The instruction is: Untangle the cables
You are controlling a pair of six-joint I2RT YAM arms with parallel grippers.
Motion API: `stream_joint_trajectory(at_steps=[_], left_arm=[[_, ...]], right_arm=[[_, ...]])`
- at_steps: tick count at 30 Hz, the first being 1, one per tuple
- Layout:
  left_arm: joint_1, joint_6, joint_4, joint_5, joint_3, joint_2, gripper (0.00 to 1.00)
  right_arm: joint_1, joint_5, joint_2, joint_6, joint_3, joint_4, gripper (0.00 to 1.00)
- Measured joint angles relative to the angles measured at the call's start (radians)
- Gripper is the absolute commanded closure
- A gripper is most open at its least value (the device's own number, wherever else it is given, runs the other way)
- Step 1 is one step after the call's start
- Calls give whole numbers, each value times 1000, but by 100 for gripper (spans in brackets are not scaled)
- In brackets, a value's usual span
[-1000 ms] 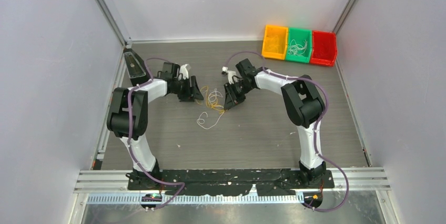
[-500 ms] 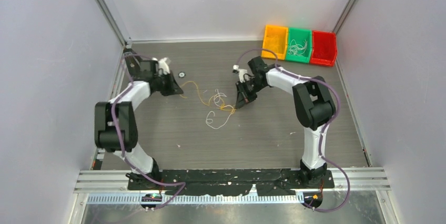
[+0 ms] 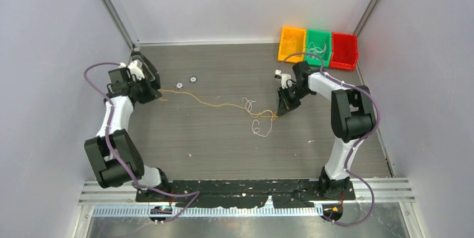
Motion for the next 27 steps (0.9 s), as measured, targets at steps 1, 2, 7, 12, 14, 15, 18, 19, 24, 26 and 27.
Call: stream_joint_trajectory(at_steps=[1,2,7,12,14,15,18,19,24,26,27], left_arm=[[0,1,1,6,0,-18,100],[0,1,1,13,0,-38,100],[-29,-6,4,92,29,-116,100],[-229,-18,7,211,126,-201,100],[-346,-34,13,248,182,-230,100],[-405,-39,21,264,214,-244,100],[-549,-50,49,301,304,-274,100],[-580,-55,57,309,341,-277,100],[-622,-104,113,330,513,-248,100],[-629,-132,138,338,558,-226,100],[-634,-143,150,341,573,-216,100]], right_arm=[[-10,9,-1,-10,0,-2,94],[-18,17,-4,-17,0,-4,95],[-34,58,-12,-58,0,-8,90],[-34,49,-18,-87,14,-37,46],[-34,30,-33,-100,40,-55,31],[-34,16,-46,-108,60,-61,28],[-34,-39,-109,-120,124,-65,10],[-34,-68,-137,-121,144,-57,1],[-21,-239,-376,-34,142,142,5],[15,-279,-490,21,96,288,5],[48,-288,-543,43,72,358,5]])
